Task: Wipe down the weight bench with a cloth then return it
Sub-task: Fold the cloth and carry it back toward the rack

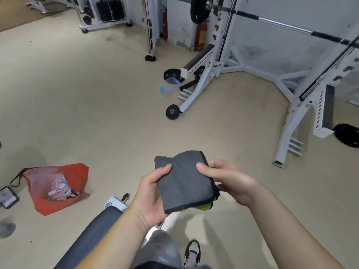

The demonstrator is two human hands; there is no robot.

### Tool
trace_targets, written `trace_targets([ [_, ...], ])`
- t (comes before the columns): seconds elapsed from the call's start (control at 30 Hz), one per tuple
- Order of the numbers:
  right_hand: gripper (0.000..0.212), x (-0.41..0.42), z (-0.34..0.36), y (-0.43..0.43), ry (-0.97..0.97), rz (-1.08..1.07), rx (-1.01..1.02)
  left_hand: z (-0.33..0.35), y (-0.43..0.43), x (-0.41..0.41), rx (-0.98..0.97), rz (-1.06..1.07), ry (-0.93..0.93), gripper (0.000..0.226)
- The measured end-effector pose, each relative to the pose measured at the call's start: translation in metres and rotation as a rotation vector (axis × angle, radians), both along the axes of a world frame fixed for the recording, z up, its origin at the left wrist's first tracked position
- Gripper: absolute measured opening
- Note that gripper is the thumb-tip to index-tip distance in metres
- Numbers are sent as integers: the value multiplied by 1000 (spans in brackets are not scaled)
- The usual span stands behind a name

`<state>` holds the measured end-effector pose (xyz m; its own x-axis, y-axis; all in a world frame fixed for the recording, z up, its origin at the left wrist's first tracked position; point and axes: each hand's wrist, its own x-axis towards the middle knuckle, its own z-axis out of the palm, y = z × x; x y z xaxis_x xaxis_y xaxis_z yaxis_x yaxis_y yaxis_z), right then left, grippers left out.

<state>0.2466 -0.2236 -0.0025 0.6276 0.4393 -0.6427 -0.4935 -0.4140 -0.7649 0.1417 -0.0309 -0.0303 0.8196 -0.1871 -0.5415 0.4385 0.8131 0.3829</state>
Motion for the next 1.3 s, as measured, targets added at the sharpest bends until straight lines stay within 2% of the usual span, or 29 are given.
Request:
trace_targets([
  [0.07, 40, 26, 3, -8, 91, 69, 99, 8, -3, 24, 28, 18, 23, 48],
  [0.17, 46, 65, 6, -4, 188, 43, 232, 19, 1, 62, 60, 11, 32, 46],
  [0.33, 34, 133, -4, 26, 40, 52, 146, 16, 26, 127, 141, -29, 67, 46],
  [0.57, 35, 255, -8, 119, 62, -6, 105, -9, 104, 237, 241, -6, 94, 39],
  [0.77, 33, 394, -12, 229, 169, -115, 115, -16, 209, 367, 321, 3, 175, 41],
  [0.9, 31, 485, -9, 284, 213, -102, 143, -11, 278, 458, 410, 16, 155, 40],
  [1.1, 46, 619, -31, 333, 134, -166, 117, 1, 341, 604, 494, 13, 137, 27],
  [1.3, 37, 762, -54, 389, 91, -244, 139, -9, 393, 758, 628, 12, 133, 21],
])
